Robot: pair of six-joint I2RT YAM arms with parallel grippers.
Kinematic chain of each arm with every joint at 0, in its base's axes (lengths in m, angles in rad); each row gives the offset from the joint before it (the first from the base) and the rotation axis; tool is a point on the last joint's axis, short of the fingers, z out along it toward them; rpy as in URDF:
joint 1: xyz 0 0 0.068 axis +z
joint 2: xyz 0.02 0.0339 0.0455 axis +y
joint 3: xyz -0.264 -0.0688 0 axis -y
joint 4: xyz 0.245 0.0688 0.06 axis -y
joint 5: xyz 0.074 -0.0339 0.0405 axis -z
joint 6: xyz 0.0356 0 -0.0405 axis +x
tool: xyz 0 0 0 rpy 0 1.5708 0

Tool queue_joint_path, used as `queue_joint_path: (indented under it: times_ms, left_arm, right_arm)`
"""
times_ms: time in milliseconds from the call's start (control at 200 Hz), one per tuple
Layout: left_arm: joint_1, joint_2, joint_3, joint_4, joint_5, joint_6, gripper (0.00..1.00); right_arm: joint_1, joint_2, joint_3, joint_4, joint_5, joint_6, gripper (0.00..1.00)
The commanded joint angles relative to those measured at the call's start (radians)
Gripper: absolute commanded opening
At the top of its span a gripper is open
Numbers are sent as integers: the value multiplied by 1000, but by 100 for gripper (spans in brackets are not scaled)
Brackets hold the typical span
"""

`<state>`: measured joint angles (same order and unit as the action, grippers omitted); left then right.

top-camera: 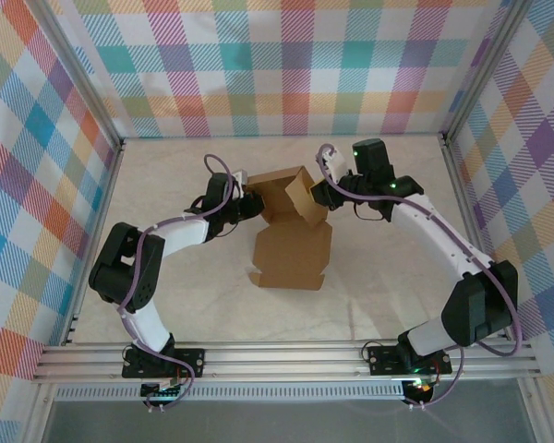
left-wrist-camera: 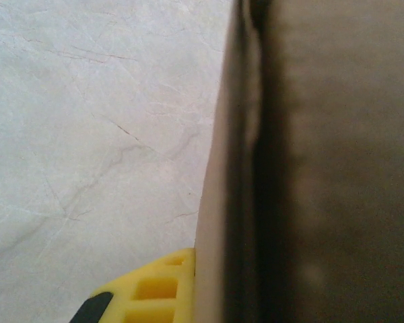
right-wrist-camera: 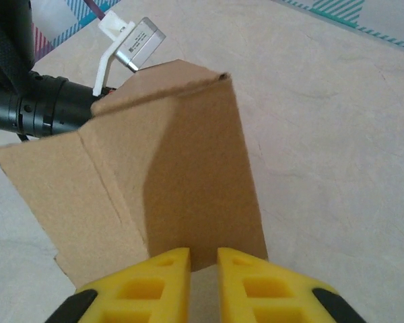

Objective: Fold the paper box

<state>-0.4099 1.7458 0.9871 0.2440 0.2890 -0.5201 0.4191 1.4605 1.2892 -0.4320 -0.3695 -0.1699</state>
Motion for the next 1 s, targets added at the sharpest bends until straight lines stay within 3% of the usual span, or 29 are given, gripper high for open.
queue_joint_path:
  times_ms: [0, 225, 740, 995]
  left_arm:
    - [4, 9, 39, 8, 21, -43, 0]
    - [6, 20, 44, 3, 21, -50, 0]
    - [7, -6, 21, 34, 52, -34, 0]
    - [8, -10, 21, 31, 54, -25, 0]
  right_arm:
    - [7, -47, -24, 17, 21, 37, 18]
    - [7, -95, -68, 51, -7, 145, 21]
    - [7, 64, 57, -18, -5, -10, 29]
    - [40, 117, 126, -97, 171, -101, 30]
